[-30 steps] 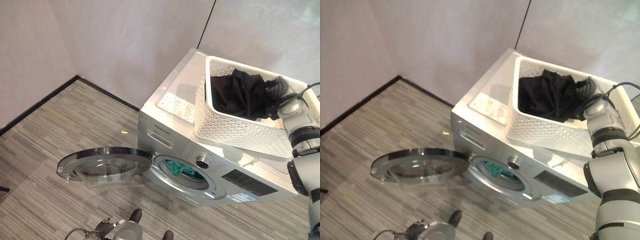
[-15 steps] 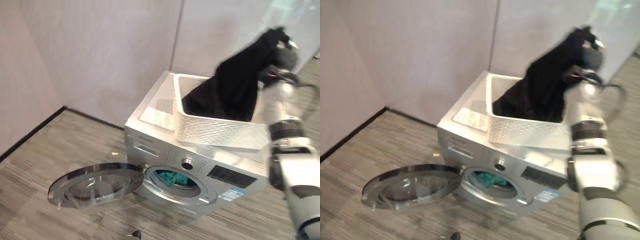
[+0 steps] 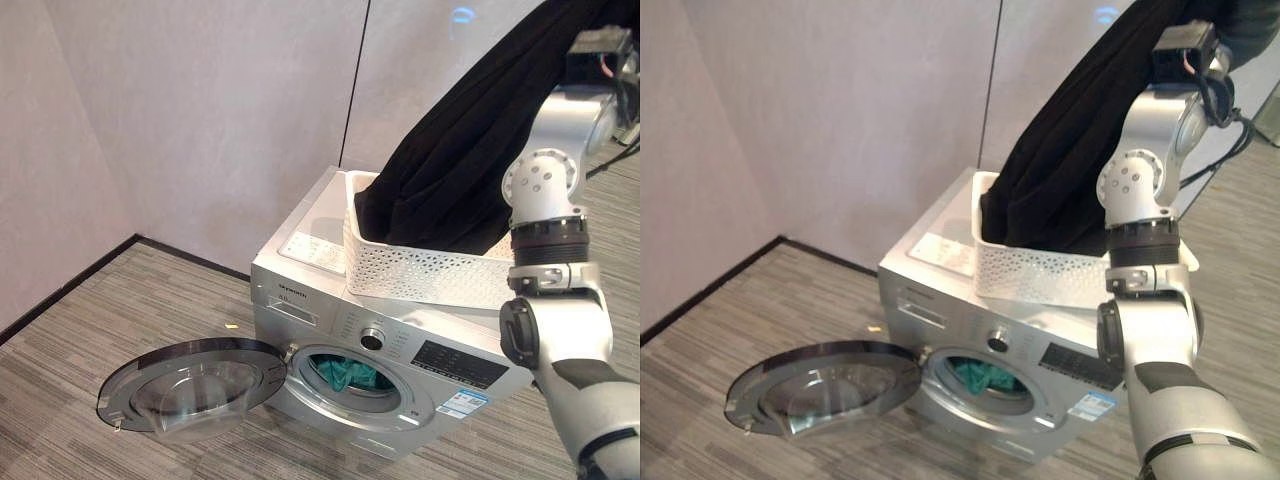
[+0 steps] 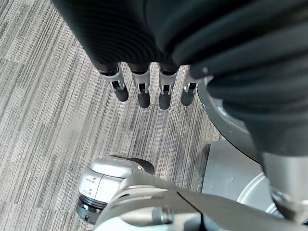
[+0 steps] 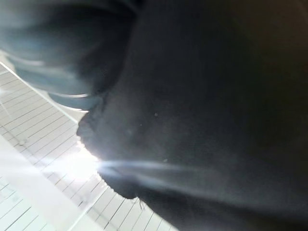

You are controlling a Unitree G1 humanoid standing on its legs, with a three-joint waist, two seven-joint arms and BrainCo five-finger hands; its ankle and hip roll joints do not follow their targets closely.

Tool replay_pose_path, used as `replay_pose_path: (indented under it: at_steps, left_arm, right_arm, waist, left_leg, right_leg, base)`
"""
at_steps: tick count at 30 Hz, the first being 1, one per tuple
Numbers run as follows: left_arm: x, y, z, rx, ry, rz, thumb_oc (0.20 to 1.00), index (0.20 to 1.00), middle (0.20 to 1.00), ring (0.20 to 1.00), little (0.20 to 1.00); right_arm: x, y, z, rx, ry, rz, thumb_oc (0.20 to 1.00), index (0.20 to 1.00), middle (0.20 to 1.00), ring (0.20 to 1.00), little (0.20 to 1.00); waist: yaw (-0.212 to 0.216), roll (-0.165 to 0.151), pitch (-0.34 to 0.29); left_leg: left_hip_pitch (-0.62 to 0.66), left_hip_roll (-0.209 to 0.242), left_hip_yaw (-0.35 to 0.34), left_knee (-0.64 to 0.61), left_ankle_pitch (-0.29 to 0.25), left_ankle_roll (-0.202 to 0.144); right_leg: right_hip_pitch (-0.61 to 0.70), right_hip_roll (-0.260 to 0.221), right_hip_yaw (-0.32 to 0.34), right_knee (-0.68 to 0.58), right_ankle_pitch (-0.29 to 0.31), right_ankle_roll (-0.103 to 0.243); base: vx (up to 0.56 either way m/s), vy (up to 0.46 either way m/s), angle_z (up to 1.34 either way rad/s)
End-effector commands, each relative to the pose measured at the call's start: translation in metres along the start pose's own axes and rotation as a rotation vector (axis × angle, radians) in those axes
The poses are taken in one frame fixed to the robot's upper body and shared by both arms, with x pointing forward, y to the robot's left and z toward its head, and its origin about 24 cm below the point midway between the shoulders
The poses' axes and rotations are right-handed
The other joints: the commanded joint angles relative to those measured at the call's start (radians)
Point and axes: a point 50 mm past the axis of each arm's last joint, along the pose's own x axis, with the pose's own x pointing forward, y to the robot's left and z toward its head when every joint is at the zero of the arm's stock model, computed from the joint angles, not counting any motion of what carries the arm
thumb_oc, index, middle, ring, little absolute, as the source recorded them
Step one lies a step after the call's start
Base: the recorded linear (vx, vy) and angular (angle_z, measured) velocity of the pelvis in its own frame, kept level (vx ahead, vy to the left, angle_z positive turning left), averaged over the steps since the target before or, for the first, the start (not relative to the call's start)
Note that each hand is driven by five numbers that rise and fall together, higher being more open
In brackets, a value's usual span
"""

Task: Grab the laundry basket,head to the washer,open it,put in the laundry and shut it.

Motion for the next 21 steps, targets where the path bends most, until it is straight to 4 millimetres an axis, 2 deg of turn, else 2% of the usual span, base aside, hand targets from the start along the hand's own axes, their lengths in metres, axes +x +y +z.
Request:
replay_pose_path:
  at_steps: [1, 5, 9, 10, 11, 12, 13, 14, 17, 18, 19, 20, 21]
  left_arm:
    - [-0.001, 0.000, -0.016, 0.097, 0.073, 0.003, 1.000, 1.000, 1.000, 1.000, 1.000]
    - [-0.001, 0.006, -0.014, 0.091, 0.050, 0.015, 1.000, 1.000, 1.000, 1.000, 1.000]
    - [0.000, 0.015, 0.005, 0.065, -0.050, 0.034, 1.000, 1.000, 1.000, 1.000, 1.000]
    - [0.002, 0.006, 0.031, 0.071, -0.132, 0.017, 1.000, 1.000, 1.000, 1.000, 1.000]
    - [0.002, 0.006, 0.032, 0.070, -0.134, 0.016, 1.000, 1.000, 1.000, 1.000, 1.000]
    - [0.002, 0.003, 0.045, 0.061, -0.175, -0.004, 1.000, 1.000, 1.000, 1.000, 1.000]
    - [0.001, 0.002, 0.060, 0.038, -0.234, -0.026, 1.000, 1.000, 1.000, 1.000, 1.000]
    - [-0.003, 0.005, 0.084, 0.002, -0.340, -0.058, 1.000, 1.000, 1.000, 1.000, 1.000]
    - [-0.033, 0.018, 0.134, -0.065, -0.622, -0.191, 1.000, 1.000, 1.000, 1.000, 1.000]
    - [-0.057, 0.029, 0.150, -0.069, -0.745, -0.267, 1.000, 1.000, 1.000, 1.000, 1.000]
    - [-0.070, 0.039, 0.154, -0.044, -0.798, -0.290, 1.000, 1.000, 1.000, 1.000, 1.000]
    - [-0.110, 0.071, 0.168, -0.013, -0.921, -0.319, 1.000, 1.000, 1.000, 1.000, 1.000]
    - [-0.111, 0.073, 0.167, -0.013, -0.918, -0.316, 1.000, 1.000, 1.000, 1.000, 1.000]
  right_arm:
    - [0.023, 0.050, 0.029, 0.014, -0.136, 0.144, 0.200, 0.200, 0.200, 0.200, 0.200]
    - [0.035, 0.074, 0.035, -0.032, -0.138, 0.203, 0.200, 0.200, 0.200, 0.200, 0.200]
    - [0.052, 0.097, 0.037, -0.180, -0.100, 0.273, 0.200, 0.200, 0.200, 0.200, 0.200]
    - [0.057, 0.101, 0.032, -0.216, -0.070, 0.257, 0.200, 0.200, 0.200, 0.200, 0.200]
    - [0.058, 0.103, 0.033, -0.215, -0.071, 0.260, 0.200, 0.200, 0.200, 0.200, 0.200]
    - [0.058, 0.108, 0.031, -0.226, -0.061, 0.266, 0.200, 0.200, 0.200, 0.200, 0.200]
    - [0.061, 0.115, 0.034, -0.244, -0.064, 0.274, 0.200, 0.200, 0.200, 0.200, 0.200]
    - [0.065, 0.125, 0.039, -0.274, -0.073, 0.286, 0.200, 0.200, 0.200, 0.200, 0.200]
    - [0.069, 0.138, 0.048, -0.298, -0.089, 0.315, 0.200, 0.200, 0.200, 0.200, 0.200]
    - [0.069, 0.141, 0.051, -0.294, -0.093, 0.328, 0.200, 0.200, 0.200, 0.200, 0.200]
    - [0.070, 0.140, 0.052, -0.300, -0.087, 0.326, 0.200, 0.200, 0.200, 0.200, 0.200]
    - [0.073, 0.136, 0.053, -0.289, -0.071, 0.313, 0.200, 0.200, 0.200, 0.200, 0.200]
    - [0.073, 0.135, 0.053, -0.287, -0.069, 0.312, 0.200, 0.200, 0.200, 0.200, 0.200]
  waist:
    - [0.011, -0.008, -0.049]
    - [0.011, -0.015, -0.058]
    - [0.013, -0.022, -0.057]
    - [0.011, -0.025, -0.061]
    - [0.011, -0.024, -0.059]
    - [0.008, -0.028, -0.064]
    - [0.008, -0.027, -0.065]
    - [0.011, -0.022, -0.065]
    - [0.020, -0.015, -0.071]
    - [0.026, -0.010, -0.072]
    - [0.033, -0.004, -0.071]
    - [0.041, -0.004, -0.079]
    - [0.038, -0.006, -0.080]
  left_leg:
    - [0.033, 0.004, 0.044, -0.002, -0.065, 0.020]
    - [0.034, 0.006, 0.046, -0.003, -0.063, 0.016]
    - [0.027, 0.006, 0.042, -0.003, -0.051, 0.013]
    - [0.032, 0.007, 0.039, -0.003, -0.062, 0.010]
    - [0.031, 0.006, 0.039, -0.003, -0.062, 0.010]
    - [0.031, 0.006, 0.039, -0.003, -0.061, 0.009]
    - [0.029, 0.006, 0.037, -0.003, -0.061, 0.008]
    - [0.027, 0.004, 0.030, -0.002, -0.060, 0.007]
    - [0.020, 0.000, 0.013, -0.002, -0.058, 0.007]
    - [0.018, -0.002, 0.006, -0.002, -0.057, 0.007]
    - [0.014, -0.004, 0.002, -0.001, -0.048, 0.007]
    - [0.017, -0.004, -0.008, -0.002, -0.057, 0.004]
    - [0.018, -0.003, -0.008, -0.002, -0.059, 0.004]
  right_leg:
    - [-0.008, -0.005, 0.019, 0.002, -0.003, 0.020]
    - [-0.006, -0.003, 0.016, 0.002, -0.002, 0.023]
    - [-0.011, -0.005, 0.007, 0.003, 0.009, 0.026]
    - [-0.005, -0.003, 0.005, 0.001, 0.001, 0.027]
    - [-0.006, -0.003, 0.005, 0.002, 0.000, 0.027]
    - [-0.005, -0.002, 0.004, 0.001, 0.000, 0.027]
    - [-0.006, -0.002, 0.002, 0.001, 0.000, 0.028]
    - [-0.006, -0.003, -0.006, 0.001, 0.001, 0.030]
    - [-0.007, -0.006, -0.020, 0.000, 0.004, 0.033]
    - [-0.005, -0.008, -0.026, 0.000, 0.005, 0.034]
    - [-0.008, -0.010, -0.033, 0.000, 0.012, 0.035]
    - [-0.002, -0.011, -0.040, -0.001, 0.005, 0.038]
    - [0.000, -0.011, -0.040, -0.001, 0.003, 0.038]
  base:
    - [0.00, 0.000, 0.00]
    - [-0.01, 0.001, 0.00]
    - [-0.01, -0.003, 0.01]
    - [0.04, -0.014, 0.03]
    - [0.04, -0.016, 0.03]
    - [0.00, 0.000, 0.00]
    - [0.00, 0.000, 0.00]
    - [0.00, 0.000, 0.00]
    - [0.02, 0.027, 0.08]
    - [-0.01, 0.034, 0.22]
    - [0.04, 0.029, 0.18]
    - [0.04, 0.017, 0.14]
    - [0.08, 0.005, 0.10]
